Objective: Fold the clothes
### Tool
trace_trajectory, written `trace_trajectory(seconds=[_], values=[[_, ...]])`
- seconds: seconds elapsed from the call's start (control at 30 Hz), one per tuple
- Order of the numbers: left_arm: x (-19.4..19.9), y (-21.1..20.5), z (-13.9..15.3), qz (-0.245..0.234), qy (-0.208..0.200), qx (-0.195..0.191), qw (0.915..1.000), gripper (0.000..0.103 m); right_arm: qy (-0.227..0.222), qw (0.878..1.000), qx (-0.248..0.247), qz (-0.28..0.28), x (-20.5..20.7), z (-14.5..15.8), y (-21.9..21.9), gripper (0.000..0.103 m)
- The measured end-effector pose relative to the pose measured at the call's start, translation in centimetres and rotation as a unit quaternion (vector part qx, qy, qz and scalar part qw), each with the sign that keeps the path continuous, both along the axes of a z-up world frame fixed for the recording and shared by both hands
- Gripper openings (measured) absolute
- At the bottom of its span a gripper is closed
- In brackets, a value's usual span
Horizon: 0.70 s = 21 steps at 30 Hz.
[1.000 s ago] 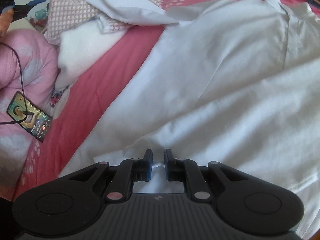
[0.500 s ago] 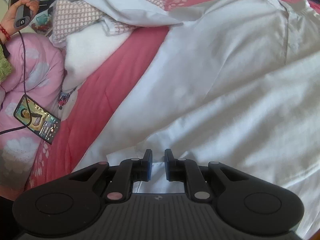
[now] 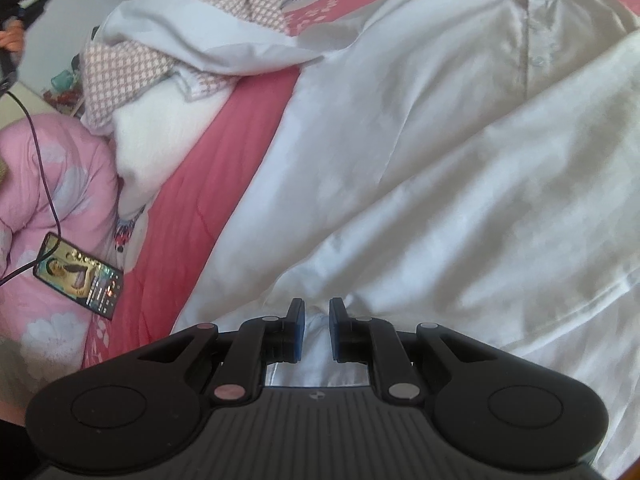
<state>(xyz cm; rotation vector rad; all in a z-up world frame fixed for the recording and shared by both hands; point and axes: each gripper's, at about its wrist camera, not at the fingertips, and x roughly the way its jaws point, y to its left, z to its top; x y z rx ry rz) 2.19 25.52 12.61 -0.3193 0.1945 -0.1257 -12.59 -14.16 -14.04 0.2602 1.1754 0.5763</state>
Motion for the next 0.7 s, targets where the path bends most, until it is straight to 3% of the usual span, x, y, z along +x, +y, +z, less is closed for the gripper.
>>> trace_trajectory(seconds=[0.17,0.27,0.3,0.37,0.4,0.47,0.53,0.63,0.7], values=[[-1.9,-3.4,1.5,-0.067,-0.018,-0.004,0.9976,0.0,0.006,1.0,0.013,-0.022,0.1,0.1,-0.9,0.014],[-1.8,-3.3,1.3,-0.051,0.013,0.005,0.9986,0.001,0.004,0.999,0.021,-0.033,0.1,0.2,-1.5,0.014],[-1.5,-2.9,1.0,-0.035,0.033,0.003,0.9989,0.006,0.005,0.999,0.023,-0.036,0.0,0.2,-1.6,0.014],[-0.2,-1.3,-0.1,0.022,0.087,-0.017,0.9958,0.054,0.011,0.999,0.025,-0.037,0.1,0.0,-1.9,0.014],[0.5,-0.2,-0.9,0.055,0.116,-0.033,0.9912,0.063,0.013,0.999,0.024,-0.037,0.1,-0.1,-2.0,0.014],[2.4,2.3,-2.8,0.107,0.165,-0.064,0.9784,0.065,0.015,0.999,0.022,-0.037,0.2,-0.2,-2.1,0.014],[4.4,4.5,-4.6,0.143,0.203,-0.083,0.9652,0.068,0.015,0.999,0.021,-0.038,0.2,-0.3,-2.3,0.014],[6.7,6.8,-6.7,0.188,0.254,-0.093,0.9443,0.081,0.015,0.999,0.021,-0.035,0.1,-0.2,-2.3,0.015],[7.2,8.2,-7.8,0.213,0.28,-0.105,0.9303,0.081,0.016,0.999,0.017,-0.033,0.0,-0.2,-2.3,0.017]])
